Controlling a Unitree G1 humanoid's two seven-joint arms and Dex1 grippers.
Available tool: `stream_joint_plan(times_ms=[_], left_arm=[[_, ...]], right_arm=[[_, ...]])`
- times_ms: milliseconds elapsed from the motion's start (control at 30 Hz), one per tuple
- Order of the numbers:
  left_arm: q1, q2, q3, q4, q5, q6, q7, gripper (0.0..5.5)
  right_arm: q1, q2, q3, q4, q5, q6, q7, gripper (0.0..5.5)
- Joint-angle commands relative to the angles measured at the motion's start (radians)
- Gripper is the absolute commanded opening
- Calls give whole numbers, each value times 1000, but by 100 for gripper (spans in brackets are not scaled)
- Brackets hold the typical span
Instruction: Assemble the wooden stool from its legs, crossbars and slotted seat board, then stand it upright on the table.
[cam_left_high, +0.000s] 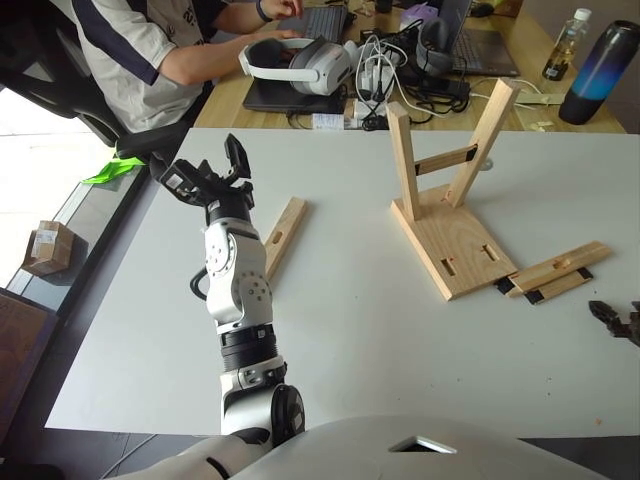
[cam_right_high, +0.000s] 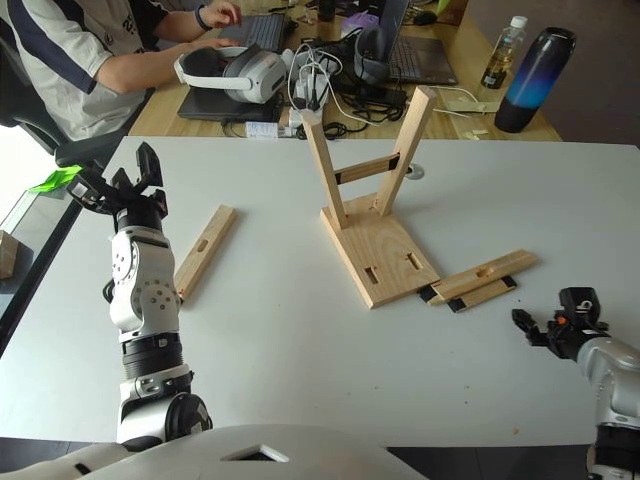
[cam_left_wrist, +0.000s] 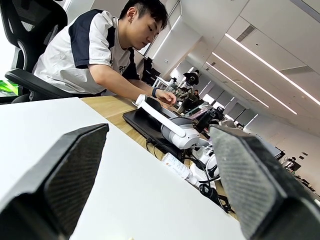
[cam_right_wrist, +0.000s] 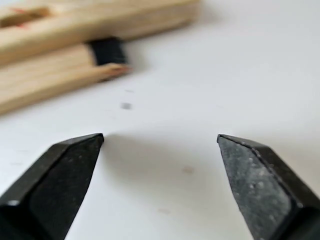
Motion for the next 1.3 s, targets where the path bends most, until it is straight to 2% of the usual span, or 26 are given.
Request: stream_joint_plan(times_ms=[33, 233, 300, 367, 500, 600, 667, 733, 800, 900, 1033, 1133, 1300], left_arm=[[-25, 13, -9, 16, 3, 13, 0, 375], [-33, 23, -11, 37, 2, 15, -10, 375], [-41, 26, -12, 49, 0, 15, -15, 375], [-51, 29, -14, 64, -1, 16, -20, 375], [-66, 34, -19, 86, 3, 18, -28, 375], [-69, 35, -20, 94, 3, 19, -34, 375], [-66, 35, -17, 92, 0, 21, -34, 375], [-64, 35, -15, 90, -3, 23, -35, 375], [-63, 36, -15, 90, -5, 25, -37, 375], [-55, 38, -10, 81, -8, 27, -36, 375], [-48, 38, -1, 67, -11, 28, -32, 375], [-47, 38, -1, 64, -13, 29, -31, 375], [-45, 36, 1, 60, -11, 26, -26, 375]], right_arm=[[-52, -12, 1, -2, 29, 39, 41, 425], [13, 125, 76, -250, 71, 158, -1, 425], [-265, 299, 215, 124, -66, -43, -152, 425], [-451, 382, 284, 345, -145, -154, -252, 425], [-642, 411, 300, 644, -197, -313, -296, 425], [-683, 400, 310, 754, -218, -424, -305, 425], [-680, 387, 303, 774, -233, -569, -347, 425], [-666, 385, 249, 721, -201, -830, -380, 425], [-637, 402, 208, 613, -125, -925, -299, 425], [-518, 428, 209, 353, 8, -819, -126, 425], [-288, 420, 198, 66, 83, -587, -103, 425], [-166, 410, 195, -34, 72, -461, -138, 425], [-110, 419, 175, -93, 54, -472, -159, 425]])
